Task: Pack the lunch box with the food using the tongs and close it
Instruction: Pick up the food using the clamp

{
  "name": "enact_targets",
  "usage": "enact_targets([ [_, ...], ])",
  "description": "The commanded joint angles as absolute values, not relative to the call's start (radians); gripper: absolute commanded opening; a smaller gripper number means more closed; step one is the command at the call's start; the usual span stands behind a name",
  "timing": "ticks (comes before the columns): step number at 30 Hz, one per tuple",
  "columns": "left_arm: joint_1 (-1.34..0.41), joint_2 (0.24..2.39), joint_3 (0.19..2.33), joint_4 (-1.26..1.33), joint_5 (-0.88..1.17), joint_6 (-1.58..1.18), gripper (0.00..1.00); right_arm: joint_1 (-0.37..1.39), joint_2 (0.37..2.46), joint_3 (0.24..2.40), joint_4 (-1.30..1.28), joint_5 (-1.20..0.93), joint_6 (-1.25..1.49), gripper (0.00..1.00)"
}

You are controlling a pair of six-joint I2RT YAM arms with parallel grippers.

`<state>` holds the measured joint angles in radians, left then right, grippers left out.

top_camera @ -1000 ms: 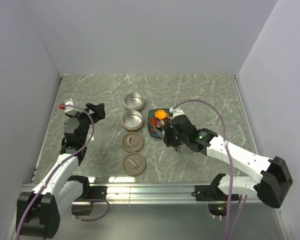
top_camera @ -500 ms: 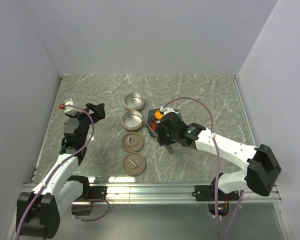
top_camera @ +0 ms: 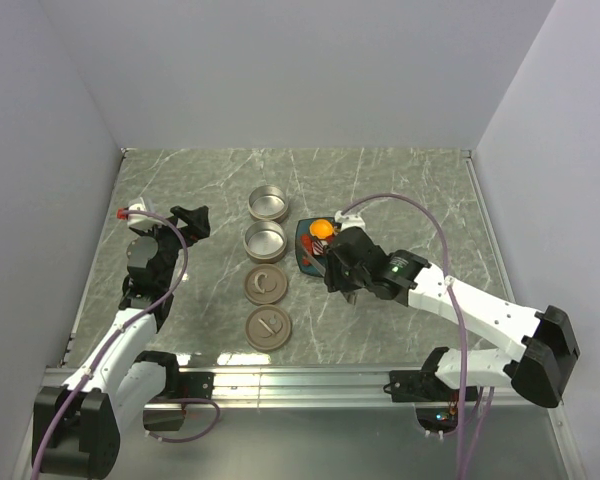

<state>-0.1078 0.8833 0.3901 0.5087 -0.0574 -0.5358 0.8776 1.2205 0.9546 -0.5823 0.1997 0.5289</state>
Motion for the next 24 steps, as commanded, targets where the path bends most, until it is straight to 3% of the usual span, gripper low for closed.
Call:
enact_targets([
  [1,-0.104,0.854,0.387,0.531,-0.052,-0.526,0.99,0.893,1.186,0.956,-0.623,0.258,0.563,0.49],
  [10,-0.103,0.859,0.388,0.534,-0.046,-0.526,0.99,0.894,1.103,0.942,-0.693,0.405,0.624,0.49],
  [24,-0.103,0.862,0.388,0.537,-0.04,-0.528,0.99,0.897,1.094,0.913,-0.744,0.416,0.661,0.47],
])
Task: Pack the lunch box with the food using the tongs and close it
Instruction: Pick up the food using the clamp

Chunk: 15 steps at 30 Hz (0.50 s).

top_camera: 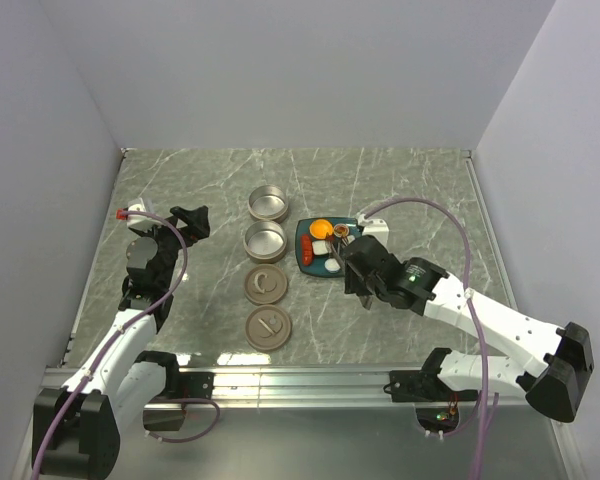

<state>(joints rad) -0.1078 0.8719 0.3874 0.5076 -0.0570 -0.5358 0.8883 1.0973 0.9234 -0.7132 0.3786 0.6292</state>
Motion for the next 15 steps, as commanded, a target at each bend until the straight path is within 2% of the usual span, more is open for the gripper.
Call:
enact_targets([
  [1,-0.103,0.862,0.387,0.537,-0.04,-0.528,1.0,0.899,1.091,0.904,-0.749,0.417,0.673,0.47],
  [11,-0.104,0.857,0.385,0.537,-0.04,-0.531,0.99,0.913,1.129,0.868,-0.713,0.377,0.678,0.47],
  [14,-0.104,0.856,0.383,0.538,-0.041,-0.531,0.99,0.913,1.15,0.879,-0.715,0.396,0.675,0.44],
  [15,-0.103,0.857,0.383,0.538,-0.041,-0.529,0.99,0.913,1.154,0.884,-0.718,0.399,0.676,0.39],
])
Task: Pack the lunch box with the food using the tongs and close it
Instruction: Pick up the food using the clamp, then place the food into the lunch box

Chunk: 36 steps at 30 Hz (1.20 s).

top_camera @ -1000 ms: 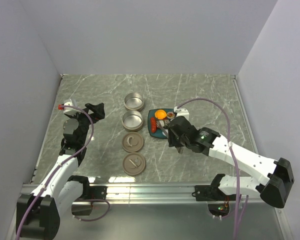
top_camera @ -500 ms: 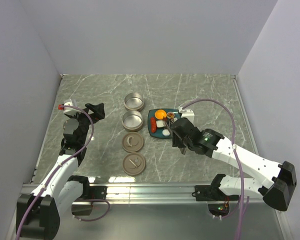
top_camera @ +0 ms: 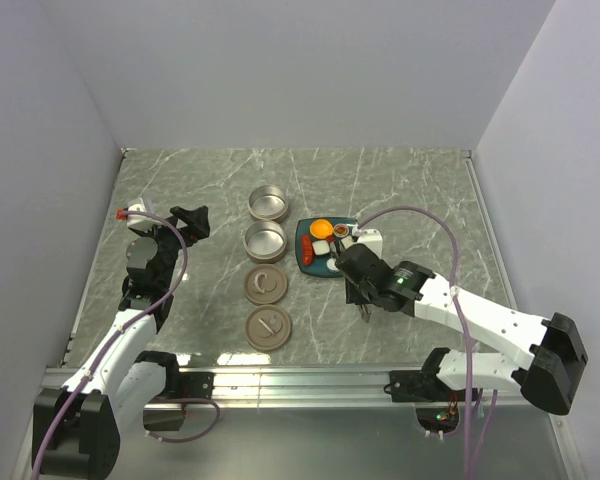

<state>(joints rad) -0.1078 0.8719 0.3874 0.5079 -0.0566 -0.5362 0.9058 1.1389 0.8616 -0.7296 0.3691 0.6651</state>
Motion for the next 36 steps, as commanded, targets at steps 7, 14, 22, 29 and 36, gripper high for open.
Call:
enact_targets([
  [7,-0.103,0.857,0.385,0.538,-0.044,-0.528,0.99,0.913,1.163,0.925,-0.767,0.452,0.684,0.22],
  [14,-0.103,0.861,0.387,0.537,-0.048,-0.526,0.99,0.92,1.117,1.003,-0.819,0.505,0.673,0.2],
  [22,-0.103,0.867,0.387,0.541,-0.044,-0.528,1.0,0.931,1.149,1.065,-0.766,0.489,0.618,0.2],
  [29,-0.104,0.879,0.39,0.545,-0.04,-0.528,0.99,0.931,1.267,1.173,-0.629,0.43,0.487,0.2],
  [36,-0.103,0.888,0.391,0.546,-0.044,-0.528,0.99,0.933,1.439,1.331,-0.535,0.307,0.397,0.2],
])
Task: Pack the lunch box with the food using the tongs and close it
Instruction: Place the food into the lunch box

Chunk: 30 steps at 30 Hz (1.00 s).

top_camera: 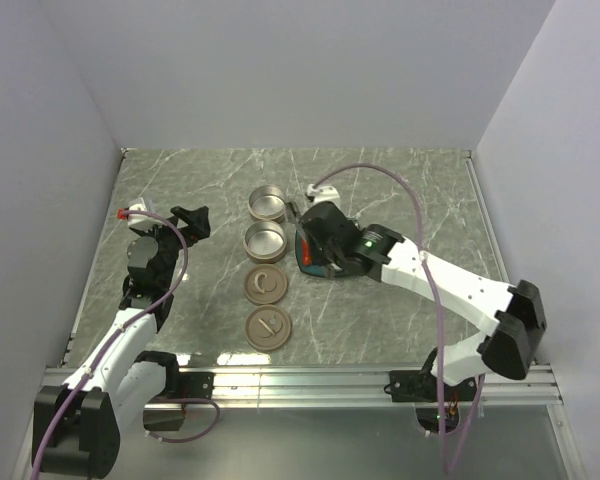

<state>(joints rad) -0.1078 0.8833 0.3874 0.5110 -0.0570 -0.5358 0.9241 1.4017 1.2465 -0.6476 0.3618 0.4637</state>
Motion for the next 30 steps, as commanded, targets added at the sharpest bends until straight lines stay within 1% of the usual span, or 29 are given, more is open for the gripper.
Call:
enact_targets([
  [1,-0.104,0.89,0.393,0.546,-0.044,-0.529,0.99,0.934,1.468,1.339,-0.529,0.275,0.393,0.2],
  [11,-0.103,0.896,0.396,0.546,-0.041,-0.526,0.99,0.996,1.499,1.318,-0.489,0.207,0.393,0.2],
  [13,-0.103,0.893,0.393,0.546,-0.043,-0.528,0.99,0.996,1.503,1.315,-0.499,0.213,0.397,0.22],
  [17,-0.103,0.891,0.393,0.545,-0.043,-0.528,1.0,0.996,1.508,1.318,-0.503,0.224,0.402,0.35],
  [19,-0.104,0.891,0.394,0.545,-0.041,-0.528,0.99,0.996,1.511,1.319,-0.505,0.229,0.4,0.38],
  [23,-0.104,0.891,0.394,0.545,-0.043,-0.528,0.99,0.996,1.523,1.336,-0.509,0.235,0.399,0.48],
  [26,-0.103,0.89,0.393,0.543,-0.044,-0.526,0.99,0.996,1.528,1.344,-0.509,0.239,0.396,0.51],
  [30,-0.104,0.891,0.393,0.545,-0.044,-0.526,1.0,0.996,1.526,1.347,-0.514,0.253,0.397,0.52],
])
